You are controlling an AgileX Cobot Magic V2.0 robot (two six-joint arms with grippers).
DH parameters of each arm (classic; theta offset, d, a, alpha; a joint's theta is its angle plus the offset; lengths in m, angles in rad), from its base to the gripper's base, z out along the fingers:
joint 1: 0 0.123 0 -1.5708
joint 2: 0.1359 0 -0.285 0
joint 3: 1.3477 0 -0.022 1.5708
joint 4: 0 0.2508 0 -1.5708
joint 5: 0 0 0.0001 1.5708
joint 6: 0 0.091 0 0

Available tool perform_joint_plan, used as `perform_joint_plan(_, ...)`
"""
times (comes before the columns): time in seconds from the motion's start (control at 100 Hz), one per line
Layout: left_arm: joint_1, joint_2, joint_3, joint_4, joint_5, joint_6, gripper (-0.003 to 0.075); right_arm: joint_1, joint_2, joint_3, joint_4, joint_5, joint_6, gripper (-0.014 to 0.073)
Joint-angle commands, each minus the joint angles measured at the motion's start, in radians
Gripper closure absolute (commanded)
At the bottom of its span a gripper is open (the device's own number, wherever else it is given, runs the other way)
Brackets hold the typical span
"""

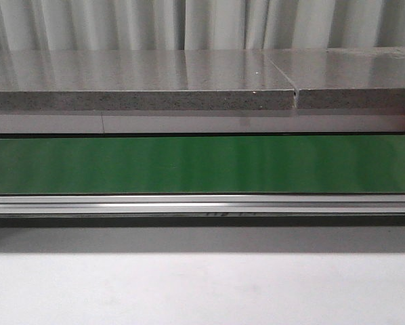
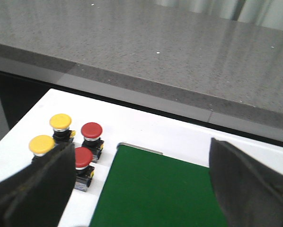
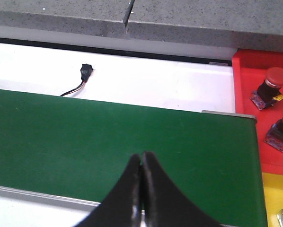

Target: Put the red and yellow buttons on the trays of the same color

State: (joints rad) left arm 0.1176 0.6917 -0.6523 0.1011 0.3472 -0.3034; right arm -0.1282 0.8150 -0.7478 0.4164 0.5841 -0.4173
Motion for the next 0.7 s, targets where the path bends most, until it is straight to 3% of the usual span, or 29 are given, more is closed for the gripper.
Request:
perform_joint_plan(0.0,0.062,0.089,-0.090,-0.020,-0.052,-0.032,0.0155,0.002,-0.010,-0.024,0.016,-0.054,-0.013,0.0661)
perform_joint_plan(0.18,0.164,0.288,-0.206,-0.101,-0.011,-0.032,0.0154,0.002,-0.010,-0.024,0.016,-0.054,-0.013,0.0661)
perform_joint_plan(0.69,0.170,0.748,-0.394,-0.075,0.009,-0.021,0.0155,0.002,-0.010,-0.024,0.016,-0.054,-0.013,0.0661)
